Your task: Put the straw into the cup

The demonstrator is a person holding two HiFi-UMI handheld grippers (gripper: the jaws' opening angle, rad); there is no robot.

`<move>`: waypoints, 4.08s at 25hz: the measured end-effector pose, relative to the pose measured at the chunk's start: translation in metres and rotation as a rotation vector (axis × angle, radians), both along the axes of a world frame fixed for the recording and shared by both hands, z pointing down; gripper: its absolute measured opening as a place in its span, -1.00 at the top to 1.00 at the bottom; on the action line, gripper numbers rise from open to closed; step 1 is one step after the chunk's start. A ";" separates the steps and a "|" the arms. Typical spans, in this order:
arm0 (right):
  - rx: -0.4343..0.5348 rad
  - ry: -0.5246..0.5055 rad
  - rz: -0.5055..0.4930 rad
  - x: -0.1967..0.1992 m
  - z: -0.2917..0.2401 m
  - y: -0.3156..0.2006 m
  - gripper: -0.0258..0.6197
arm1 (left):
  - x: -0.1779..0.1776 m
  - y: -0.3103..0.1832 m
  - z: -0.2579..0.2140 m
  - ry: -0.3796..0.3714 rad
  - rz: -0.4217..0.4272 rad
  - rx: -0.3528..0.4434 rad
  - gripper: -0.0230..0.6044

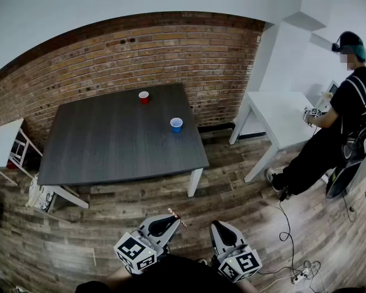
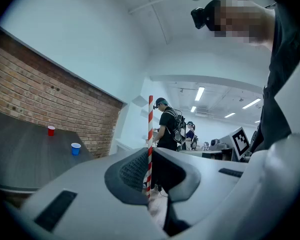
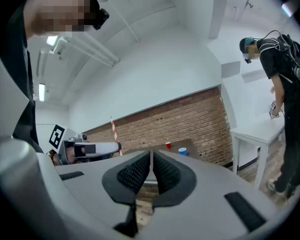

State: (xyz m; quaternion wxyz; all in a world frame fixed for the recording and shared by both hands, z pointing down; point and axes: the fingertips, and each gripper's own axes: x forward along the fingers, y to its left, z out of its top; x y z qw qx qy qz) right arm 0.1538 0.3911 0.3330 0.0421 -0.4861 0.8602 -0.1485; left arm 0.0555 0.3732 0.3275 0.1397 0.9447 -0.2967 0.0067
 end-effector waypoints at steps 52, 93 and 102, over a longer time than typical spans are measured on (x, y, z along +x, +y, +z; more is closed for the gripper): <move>-0.249 0.038 0.078 -0.116 0.060 -0.156 0.78 | -0.137 -0.155 0.038 0.110 0.019 -0.095 0.81; -0.353 -0.085 0.087 0.003 0.072 -0.428 0.78 | -0.068 -0.463 0.034 0.033 -0.161 -0.084 0.81; -0.377 -0.043 0.135 -0.030 0.075 -0.461 0.78 | -0.084 -0.519 0.033 0.064 -0.091 -0.091 0.80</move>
